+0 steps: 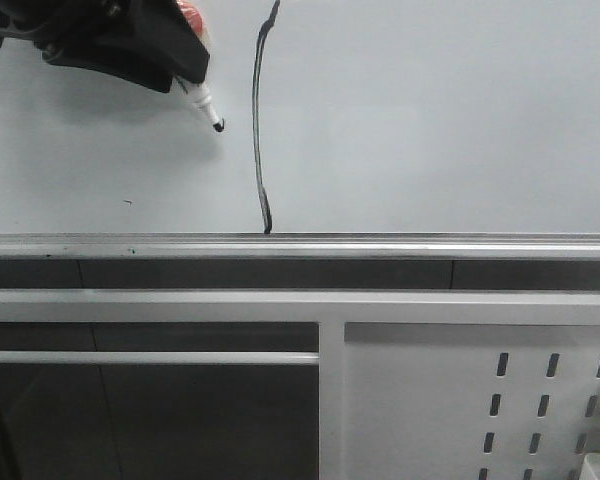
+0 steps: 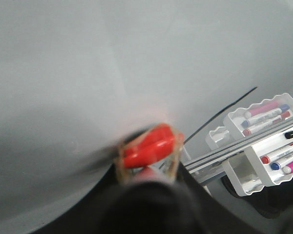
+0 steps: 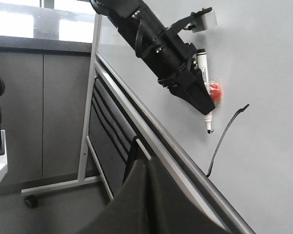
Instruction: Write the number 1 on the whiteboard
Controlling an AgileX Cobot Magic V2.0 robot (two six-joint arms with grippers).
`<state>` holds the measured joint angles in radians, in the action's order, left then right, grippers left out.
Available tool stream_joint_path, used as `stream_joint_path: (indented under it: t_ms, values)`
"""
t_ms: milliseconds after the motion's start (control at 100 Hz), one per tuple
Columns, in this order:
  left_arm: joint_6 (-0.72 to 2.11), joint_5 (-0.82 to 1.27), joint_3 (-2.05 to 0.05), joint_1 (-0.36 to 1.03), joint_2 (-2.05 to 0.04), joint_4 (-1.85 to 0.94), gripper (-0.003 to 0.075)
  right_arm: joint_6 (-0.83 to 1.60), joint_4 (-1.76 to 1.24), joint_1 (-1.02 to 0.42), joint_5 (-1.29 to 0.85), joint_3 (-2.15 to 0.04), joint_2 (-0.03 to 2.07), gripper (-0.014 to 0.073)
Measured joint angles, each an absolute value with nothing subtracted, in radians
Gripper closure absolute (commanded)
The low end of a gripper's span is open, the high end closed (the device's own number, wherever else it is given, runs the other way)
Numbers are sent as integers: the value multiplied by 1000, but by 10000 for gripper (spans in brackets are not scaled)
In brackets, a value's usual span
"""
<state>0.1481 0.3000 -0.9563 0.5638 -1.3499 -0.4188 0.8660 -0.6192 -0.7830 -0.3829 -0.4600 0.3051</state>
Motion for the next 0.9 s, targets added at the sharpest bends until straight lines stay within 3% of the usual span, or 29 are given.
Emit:
stream_joint_path:
  t_ms: [150,340,410,900]
  values:
    - [144,300,-957,564,-1350,-423,446,866,-619,-783,-383,-460,305,652]
    - [142,316,-958,564,-1350,-423,224,866,-620,-783,-383,-460,305,652]
    - [142,334,-958,564,-1350,-423,184,866,-620,-783,-383,-460,305,652]
    - [146,383,-905,554,-1158,-355,188,866,-621,-783,-346,-460,305,652]
